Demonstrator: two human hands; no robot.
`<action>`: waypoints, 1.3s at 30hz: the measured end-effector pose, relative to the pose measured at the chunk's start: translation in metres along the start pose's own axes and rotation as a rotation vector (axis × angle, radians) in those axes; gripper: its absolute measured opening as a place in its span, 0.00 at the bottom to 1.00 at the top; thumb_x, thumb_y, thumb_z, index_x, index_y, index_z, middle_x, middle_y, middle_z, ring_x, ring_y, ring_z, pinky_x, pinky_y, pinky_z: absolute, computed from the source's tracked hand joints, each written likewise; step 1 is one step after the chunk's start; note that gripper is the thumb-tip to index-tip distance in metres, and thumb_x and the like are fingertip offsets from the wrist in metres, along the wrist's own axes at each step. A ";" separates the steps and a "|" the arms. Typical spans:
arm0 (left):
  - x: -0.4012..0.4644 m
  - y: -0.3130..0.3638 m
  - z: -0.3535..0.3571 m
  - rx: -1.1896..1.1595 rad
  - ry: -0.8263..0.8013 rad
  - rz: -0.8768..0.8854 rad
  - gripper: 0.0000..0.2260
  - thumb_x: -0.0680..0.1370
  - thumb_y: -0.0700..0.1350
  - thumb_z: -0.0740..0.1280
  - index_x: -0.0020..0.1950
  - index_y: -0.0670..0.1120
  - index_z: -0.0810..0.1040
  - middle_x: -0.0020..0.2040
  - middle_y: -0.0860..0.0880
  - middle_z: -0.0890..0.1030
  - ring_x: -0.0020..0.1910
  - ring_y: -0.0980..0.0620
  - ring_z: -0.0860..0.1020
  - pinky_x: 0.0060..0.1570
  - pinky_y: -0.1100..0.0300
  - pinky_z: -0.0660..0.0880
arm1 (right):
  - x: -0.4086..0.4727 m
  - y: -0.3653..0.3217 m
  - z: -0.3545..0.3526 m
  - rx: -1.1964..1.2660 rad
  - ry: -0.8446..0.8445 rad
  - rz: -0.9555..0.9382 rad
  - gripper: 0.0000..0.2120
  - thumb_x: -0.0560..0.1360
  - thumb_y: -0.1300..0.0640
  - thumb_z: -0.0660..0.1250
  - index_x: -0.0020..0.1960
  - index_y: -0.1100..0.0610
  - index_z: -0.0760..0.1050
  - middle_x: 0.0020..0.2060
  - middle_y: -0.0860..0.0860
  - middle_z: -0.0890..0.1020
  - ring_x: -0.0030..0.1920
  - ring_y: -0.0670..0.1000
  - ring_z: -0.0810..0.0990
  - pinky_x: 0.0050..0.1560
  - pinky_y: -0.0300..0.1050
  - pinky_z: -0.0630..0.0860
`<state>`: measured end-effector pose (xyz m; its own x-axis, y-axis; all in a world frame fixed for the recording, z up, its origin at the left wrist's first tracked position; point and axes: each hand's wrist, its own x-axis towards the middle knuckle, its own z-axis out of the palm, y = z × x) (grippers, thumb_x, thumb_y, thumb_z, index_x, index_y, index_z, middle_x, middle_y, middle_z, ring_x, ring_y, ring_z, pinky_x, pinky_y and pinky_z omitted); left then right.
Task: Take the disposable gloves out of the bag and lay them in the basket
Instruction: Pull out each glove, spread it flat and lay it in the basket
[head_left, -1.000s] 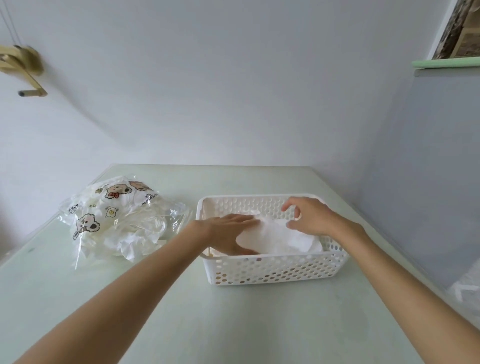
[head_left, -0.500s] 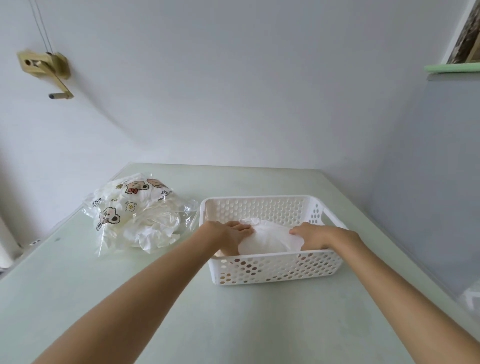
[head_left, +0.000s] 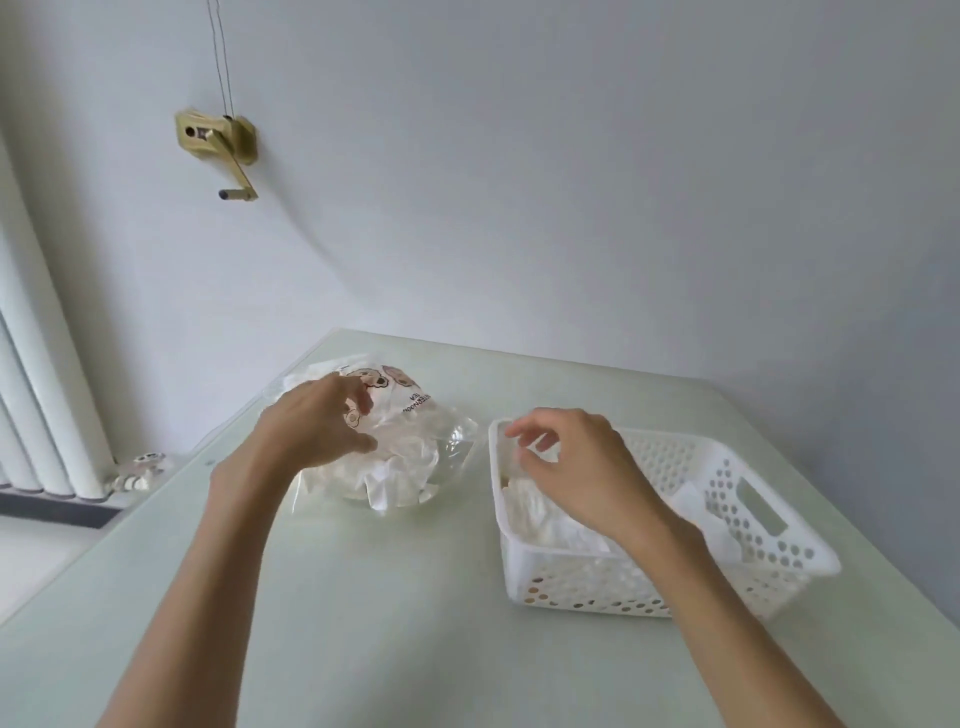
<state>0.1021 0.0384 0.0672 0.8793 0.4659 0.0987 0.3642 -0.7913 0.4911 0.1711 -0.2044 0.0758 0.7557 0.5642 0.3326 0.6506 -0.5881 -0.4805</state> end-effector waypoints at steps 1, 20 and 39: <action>0.005 -0.009 0.001 -0.033 -0.029 -0.011 0.10 0.70 0.46 0.75 0.42 0.54 0.75 0.53 0.56 0.80 0.55 0.51 0.77 0.55 0.54 0.71 | 0.006 -0.018 0.014 -0.010 -0.029 -0.029 0.10 0.76 0.55 0.64 0.54 0.47 0.81 0.47 0.42 0.82 0.50 0.45 0.78 0.53 0.42 0.74; 0.018 -0.037 0.007 -0.240 -0.256 0.129 0.15 0.73 0.38 0.71 0.57 0.53 0.80 0.55 0.58 0.78 0.52 0.54 0.80 0.43 0.62 0.72 | 0.045 -0.057 0.090 -0.082 -0.044 0.010 0.09 0.76 0.53 0.63 0.44 0.54 0.81 0.40 0.50 0.80 0.46 0.56 0.79 0.44 0.44 0.72; -0.003 0.023 0.000 -0.716 -0.130 0.353 0.08 0.78 0.47 0.68 0.53 0.46 0.82 0.47 0.49 0.85 0.47 0.54 0.83 0.50 0.61 0.75 | 0.053 -0.024 0.025 0.957 -0.053 0.403 0.13 0.81 0.51 0.59 0.46 0.57 0.77 0.31 0.49 0.79 0.26 0.45 0.74 0.32 0.38 0.67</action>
<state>0.1079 0.0195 0.0783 0.9505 0.1514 0.2712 -0.1873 -0.4172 0.8893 0.1940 -0.1462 0.0849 0.8845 0.4661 -0.0204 0.0013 -0.0462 -0.9989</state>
